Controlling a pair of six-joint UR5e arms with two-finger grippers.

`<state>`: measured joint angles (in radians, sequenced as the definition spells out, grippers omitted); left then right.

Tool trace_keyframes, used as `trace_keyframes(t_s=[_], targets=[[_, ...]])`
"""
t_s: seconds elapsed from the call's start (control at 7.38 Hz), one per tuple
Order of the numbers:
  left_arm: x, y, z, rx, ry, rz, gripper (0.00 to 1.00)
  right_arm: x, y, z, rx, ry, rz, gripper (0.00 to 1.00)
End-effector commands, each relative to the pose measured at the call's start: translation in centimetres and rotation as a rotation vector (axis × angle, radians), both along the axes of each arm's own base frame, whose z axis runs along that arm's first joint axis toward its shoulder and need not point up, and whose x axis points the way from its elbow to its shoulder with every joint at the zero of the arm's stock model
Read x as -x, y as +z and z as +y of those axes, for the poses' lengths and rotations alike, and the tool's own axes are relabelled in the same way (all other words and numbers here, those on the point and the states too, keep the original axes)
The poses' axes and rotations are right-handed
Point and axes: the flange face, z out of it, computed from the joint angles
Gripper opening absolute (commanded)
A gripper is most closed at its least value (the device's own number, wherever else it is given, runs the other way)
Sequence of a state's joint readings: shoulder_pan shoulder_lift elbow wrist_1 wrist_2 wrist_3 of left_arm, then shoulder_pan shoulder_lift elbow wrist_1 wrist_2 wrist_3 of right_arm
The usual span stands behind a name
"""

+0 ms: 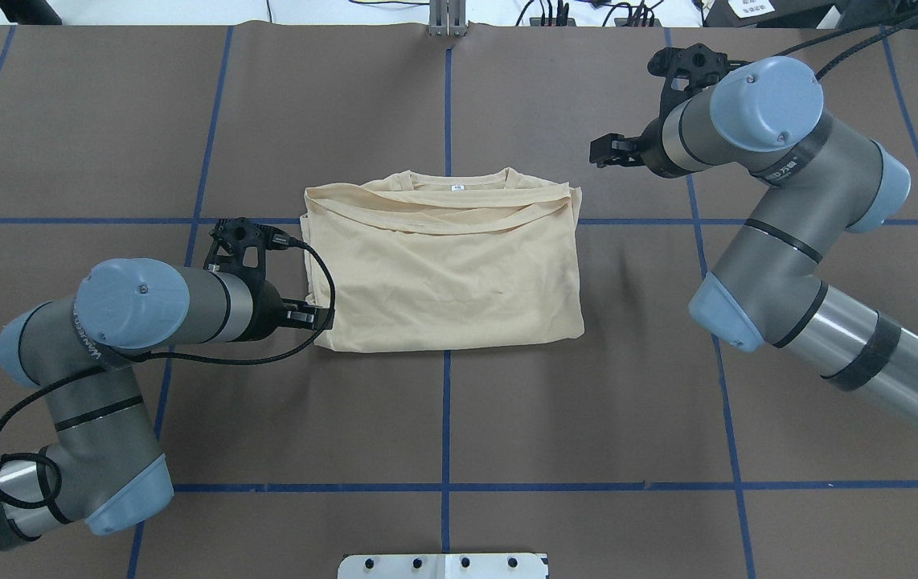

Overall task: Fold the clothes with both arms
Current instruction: 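Lower the left gripper to the folded shirt's corner nearest it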

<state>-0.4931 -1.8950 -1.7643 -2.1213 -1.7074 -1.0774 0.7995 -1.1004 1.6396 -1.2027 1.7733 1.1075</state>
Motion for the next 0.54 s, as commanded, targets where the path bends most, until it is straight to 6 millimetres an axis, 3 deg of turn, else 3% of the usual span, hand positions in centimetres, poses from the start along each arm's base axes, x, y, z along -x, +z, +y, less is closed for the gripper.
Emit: trace_keyframes(t_s=[0.0, 0.14, 0.27, 0.41], targets=[[-1.58, 0.30, 1.34, 0.009, 0.028, -0.004, 0.78, 0.03, 0.03, -0.03, 0.000, 0.001, 0.001, 1.00], [-1.70, 0.30, 1.49, 0.013, 0.029, -0.003, 0.72, 0.03, 0.03, -0.03, 0.000, 0.001, 0.001, 1.00], [-2.02, 0.38, 1.86, 0.020, 0.033, -0.002, 0.54, 0.03, -0.14, -0.02, -0.002, 0.001, -0.001, 1.00], [-2.11, 0.43, 1.82, 0.021, 0.033, -0.003, 0.28, 0.03, -0.15, -0.02, -0.002, 0.001, -0.001, 1.00]])
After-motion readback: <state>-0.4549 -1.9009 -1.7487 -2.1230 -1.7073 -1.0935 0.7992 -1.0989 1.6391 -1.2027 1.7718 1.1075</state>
